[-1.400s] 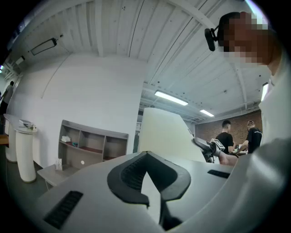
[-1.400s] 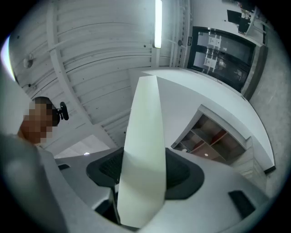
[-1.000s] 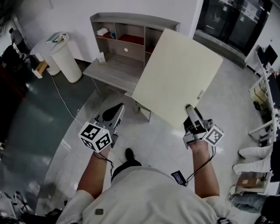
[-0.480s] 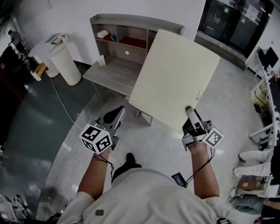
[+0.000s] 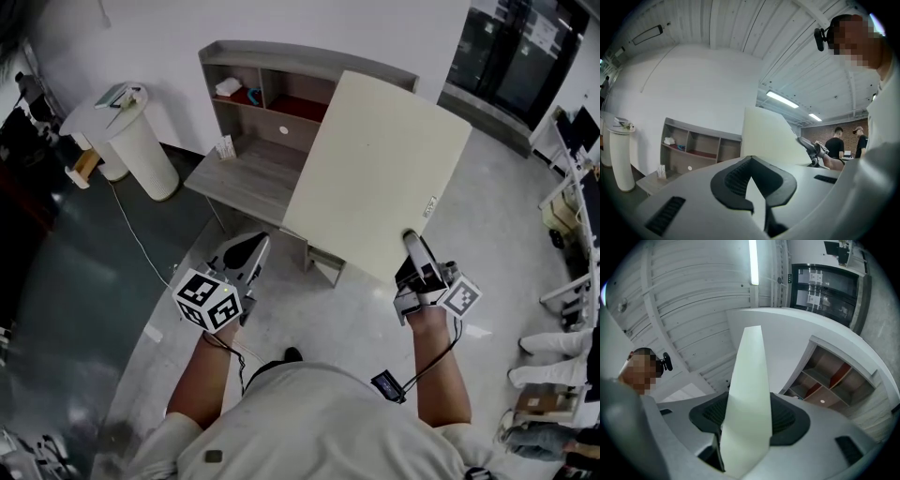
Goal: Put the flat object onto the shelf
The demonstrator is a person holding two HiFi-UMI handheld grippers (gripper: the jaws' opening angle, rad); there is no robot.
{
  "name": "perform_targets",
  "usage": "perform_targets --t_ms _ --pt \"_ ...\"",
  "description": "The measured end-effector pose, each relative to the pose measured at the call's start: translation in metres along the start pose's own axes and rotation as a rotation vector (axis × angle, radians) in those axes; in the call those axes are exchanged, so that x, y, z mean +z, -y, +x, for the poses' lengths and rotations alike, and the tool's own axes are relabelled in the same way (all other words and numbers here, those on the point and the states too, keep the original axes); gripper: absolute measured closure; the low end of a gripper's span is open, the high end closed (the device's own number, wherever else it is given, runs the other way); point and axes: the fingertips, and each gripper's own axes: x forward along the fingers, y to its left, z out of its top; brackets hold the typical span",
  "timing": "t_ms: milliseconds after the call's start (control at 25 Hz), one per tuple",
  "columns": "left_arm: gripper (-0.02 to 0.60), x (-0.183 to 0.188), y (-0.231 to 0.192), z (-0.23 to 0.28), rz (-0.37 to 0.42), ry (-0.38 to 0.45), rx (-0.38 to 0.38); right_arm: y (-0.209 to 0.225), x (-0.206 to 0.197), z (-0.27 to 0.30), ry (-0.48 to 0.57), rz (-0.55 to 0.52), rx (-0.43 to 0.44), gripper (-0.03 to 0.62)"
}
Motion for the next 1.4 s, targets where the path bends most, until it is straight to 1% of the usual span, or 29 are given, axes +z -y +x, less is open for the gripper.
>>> perform_targets --t_ms 160,360,560,760,1120,1400 --pt "0.566 0.014 -0.038 0.006 0.009 -0.004 -0.020 0.009 -0.003 0.034 0.023 -0.014 -0.012 0.316" --pt "0.566 0.025 -0.069 0.015 0.015 0.001 -0.042 0.019 -0.007 0.062 0.029 -0.035 -0.025 0.316" --pt "0.566 0.026 -0.085 0.031 0.016 0.000 -0.056 0.036 -0.007 0.079 0.029 -0.037 -0.033 0.316" --pt "0.566 0.024 -0.098 0.053 0.017 -0.009 -0.052 0.060 0.002 0.093 0.026 -0.031 -0.031 0.316" --pt "0.566 0.026 -0.137 0.123 0.024 -0.015 -0.020 0.131 0.036 0.132 0.011 -0.018 -0.014 0.315" --pt "0.566 0.033 -0.159 0.201 0.029 -0.004 -0.006 0.190 0.082 0.163 -0.003 -0.024 0.016 0.316"
